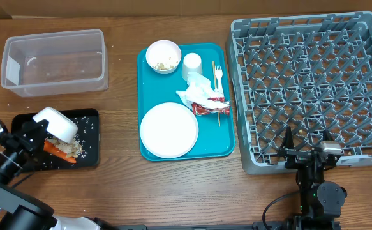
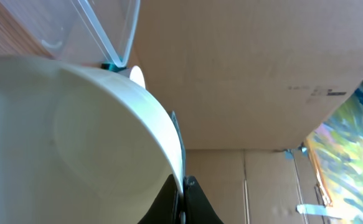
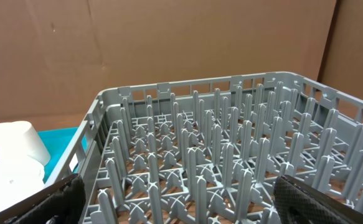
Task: Sort waste into correct bins and load items into the dishwasher rack
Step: 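Tip the bowl to pour its food onto the black tray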
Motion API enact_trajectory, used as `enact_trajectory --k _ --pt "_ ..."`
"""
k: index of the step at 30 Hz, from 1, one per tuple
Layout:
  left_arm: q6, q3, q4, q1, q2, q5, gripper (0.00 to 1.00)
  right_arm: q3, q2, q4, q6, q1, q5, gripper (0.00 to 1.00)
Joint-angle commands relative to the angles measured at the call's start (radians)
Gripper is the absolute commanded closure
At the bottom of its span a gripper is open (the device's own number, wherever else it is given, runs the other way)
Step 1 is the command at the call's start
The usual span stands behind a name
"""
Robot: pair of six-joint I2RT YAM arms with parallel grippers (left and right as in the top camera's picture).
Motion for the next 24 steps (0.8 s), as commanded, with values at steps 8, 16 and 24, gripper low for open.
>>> enact_trajectory --k 8,16,24 --pt "-0.015 -0.001 0.106 -0.01 -0.009 0.108 0.96 -0.01 -0.01 0.008 -0.005 -0.002 0.009 0.0" --pt "0.025 -0.001 0.057 -0.014 -0.009 0.031 0.96 -0.01 -0.01 0.008 -0.005 -0.002 0.008 0.0" --pt "0.207 0.0 -0.092 -0.029 -0.01 0.03 0.96 -0.01 -0.01 0.008 -0.005 -0.002 0.009 0.0"
